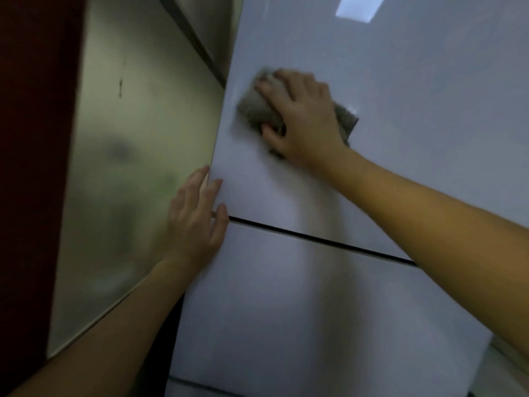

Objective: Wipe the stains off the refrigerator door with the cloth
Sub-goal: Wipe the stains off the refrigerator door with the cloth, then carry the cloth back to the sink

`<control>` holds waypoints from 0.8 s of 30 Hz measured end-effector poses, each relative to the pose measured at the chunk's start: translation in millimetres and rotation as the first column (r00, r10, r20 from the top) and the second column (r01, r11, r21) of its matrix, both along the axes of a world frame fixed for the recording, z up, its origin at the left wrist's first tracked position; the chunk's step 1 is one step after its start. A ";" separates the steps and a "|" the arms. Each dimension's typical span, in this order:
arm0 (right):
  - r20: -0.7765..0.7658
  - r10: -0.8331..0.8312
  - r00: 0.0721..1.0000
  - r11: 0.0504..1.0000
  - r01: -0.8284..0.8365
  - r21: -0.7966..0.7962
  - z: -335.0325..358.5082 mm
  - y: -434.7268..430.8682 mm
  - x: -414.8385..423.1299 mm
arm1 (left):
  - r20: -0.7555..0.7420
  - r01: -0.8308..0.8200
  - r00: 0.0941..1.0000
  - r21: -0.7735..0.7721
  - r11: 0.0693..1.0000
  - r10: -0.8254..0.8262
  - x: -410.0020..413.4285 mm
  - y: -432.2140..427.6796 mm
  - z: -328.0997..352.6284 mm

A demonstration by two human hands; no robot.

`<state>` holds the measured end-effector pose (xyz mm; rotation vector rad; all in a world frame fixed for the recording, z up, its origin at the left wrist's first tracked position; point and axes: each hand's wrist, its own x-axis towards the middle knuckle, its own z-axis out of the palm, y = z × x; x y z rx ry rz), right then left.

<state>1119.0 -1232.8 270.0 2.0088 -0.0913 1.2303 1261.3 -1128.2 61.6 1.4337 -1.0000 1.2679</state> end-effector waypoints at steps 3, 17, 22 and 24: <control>-0.246 0.013 0.969 0.994 -0.039 -0.099 -64.9 -3.0 -0.4 | -0.054 0.026 0.998 0.048 0.999 -0.023 -3.3 5.6 7.1; -0.275 0.187 0.943 0.925 -0.075 0.372 -105.5 -38.4 -120.2 | -0.141 0.001 0.988 0.433 0.901 0.067 -61.9 32.0 35.1; -0.021 0.161 0.987 0.444 -0.053 0.895 -127.4 20.3 -188.2 | -0.387 0.196 0.919 0.602 0.774 0.068 -114.2 72.3 56.6; -0.011 0.089 0.996 0.185 -0.006 0.983 -137.3 43.2 -223.4 | -0.508 0.323 0.855 0.676 0.662 0.102 -137.8 96.1 65.1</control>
